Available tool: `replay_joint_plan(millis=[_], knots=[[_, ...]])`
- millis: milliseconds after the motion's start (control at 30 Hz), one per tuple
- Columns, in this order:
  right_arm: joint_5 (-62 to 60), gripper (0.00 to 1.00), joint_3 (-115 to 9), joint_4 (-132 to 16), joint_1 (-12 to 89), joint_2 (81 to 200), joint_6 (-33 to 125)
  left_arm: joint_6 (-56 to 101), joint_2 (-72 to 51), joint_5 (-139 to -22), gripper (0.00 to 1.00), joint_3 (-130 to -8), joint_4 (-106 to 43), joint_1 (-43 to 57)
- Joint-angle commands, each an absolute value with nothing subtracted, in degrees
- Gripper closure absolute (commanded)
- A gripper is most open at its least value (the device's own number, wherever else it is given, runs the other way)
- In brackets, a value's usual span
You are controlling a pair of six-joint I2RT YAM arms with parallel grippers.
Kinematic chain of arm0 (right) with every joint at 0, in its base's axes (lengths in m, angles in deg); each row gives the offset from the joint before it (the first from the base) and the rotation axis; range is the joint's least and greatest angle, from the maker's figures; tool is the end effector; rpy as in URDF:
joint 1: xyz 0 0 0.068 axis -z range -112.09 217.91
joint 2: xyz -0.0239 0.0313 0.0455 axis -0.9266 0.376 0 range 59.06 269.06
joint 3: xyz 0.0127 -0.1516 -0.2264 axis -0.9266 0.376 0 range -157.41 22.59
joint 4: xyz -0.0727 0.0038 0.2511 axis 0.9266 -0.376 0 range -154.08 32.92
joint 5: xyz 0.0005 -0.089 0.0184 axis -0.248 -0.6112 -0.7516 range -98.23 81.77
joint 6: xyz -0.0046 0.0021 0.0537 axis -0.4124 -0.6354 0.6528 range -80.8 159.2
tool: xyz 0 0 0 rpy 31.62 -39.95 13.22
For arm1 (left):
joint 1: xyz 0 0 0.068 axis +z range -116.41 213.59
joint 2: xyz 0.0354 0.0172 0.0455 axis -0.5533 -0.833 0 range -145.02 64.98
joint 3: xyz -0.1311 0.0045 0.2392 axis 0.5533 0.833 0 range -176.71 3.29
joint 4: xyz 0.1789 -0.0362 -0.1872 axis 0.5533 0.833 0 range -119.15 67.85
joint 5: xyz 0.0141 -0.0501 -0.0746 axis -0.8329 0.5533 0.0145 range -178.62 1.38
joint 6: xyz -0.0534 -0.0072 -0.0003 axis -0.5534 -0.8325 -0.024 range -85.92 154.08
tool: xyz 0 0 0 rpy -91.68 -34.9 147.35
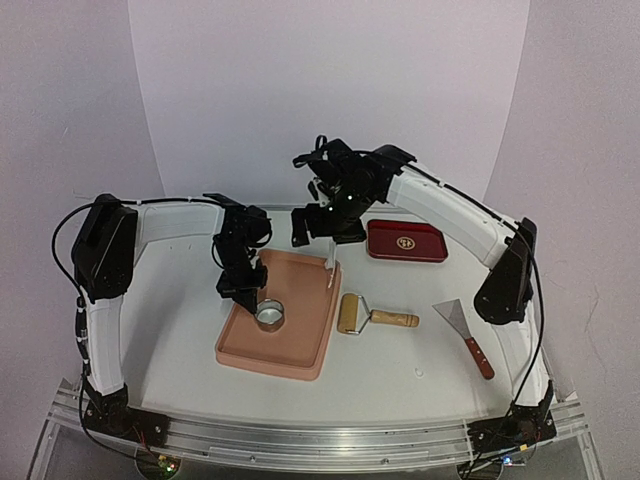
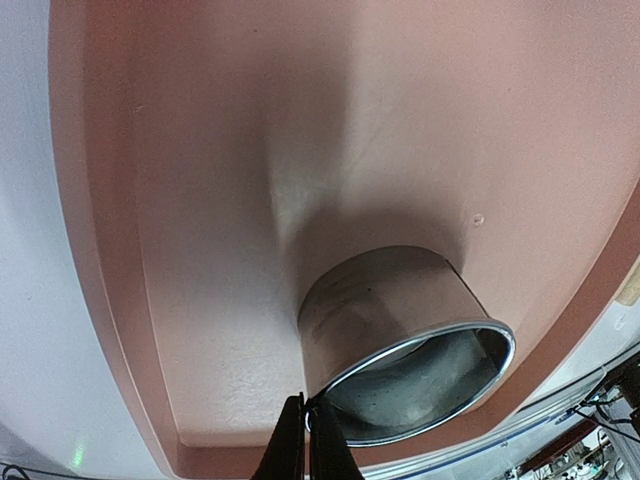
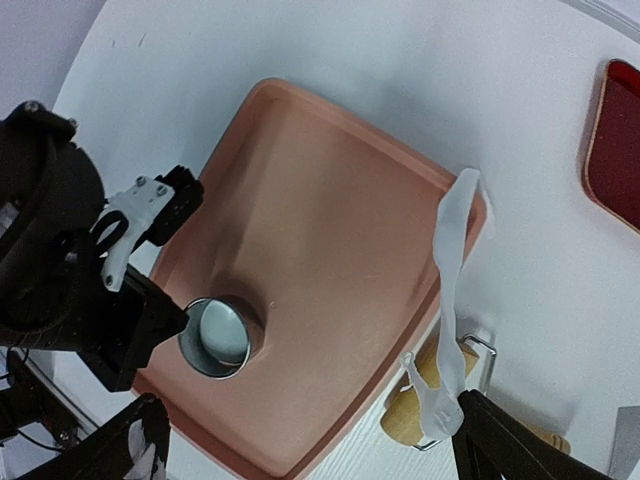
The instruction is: Roll out the dumpling wrappers from the dough
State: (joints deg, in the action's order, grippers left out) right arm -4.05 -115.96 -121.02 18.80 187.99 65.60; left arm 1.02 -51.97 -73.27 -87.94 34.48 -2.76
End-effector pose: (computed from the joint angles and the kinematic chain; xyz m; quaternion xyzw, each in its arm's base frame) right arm 0.3130 0.3655 0.3300 -0.1983 0.9304 0.2149 0.2208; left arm 0.3067 -0.2373 0.1883 -0.0293 -0.9906 0.1131 0.0713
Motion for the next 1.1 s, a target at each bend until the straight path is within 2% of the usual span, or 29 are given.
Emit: replay_joint_plan(millis=[0, 600, 1067], knots=[[-0.1, 0.02, -111.3, -117.0, 19.0, 186.3, 67.0, 0.5, -50.6, -77.8, 1.0, -90.3, 34.1, -2.5], [4.0, 0.02, -100.2, -109.1, 19.0, 186.7, 70.1, -0.9, -47.1, -78.5, 1.0, -93.5, 36.7, -2.5], [4.8, 0.02, -98.6, -108.2, 19.0, 187.2, 70.4, -3.0, -41.6, -78.1, 1.0, -92.6, 35.9, -0.5]])
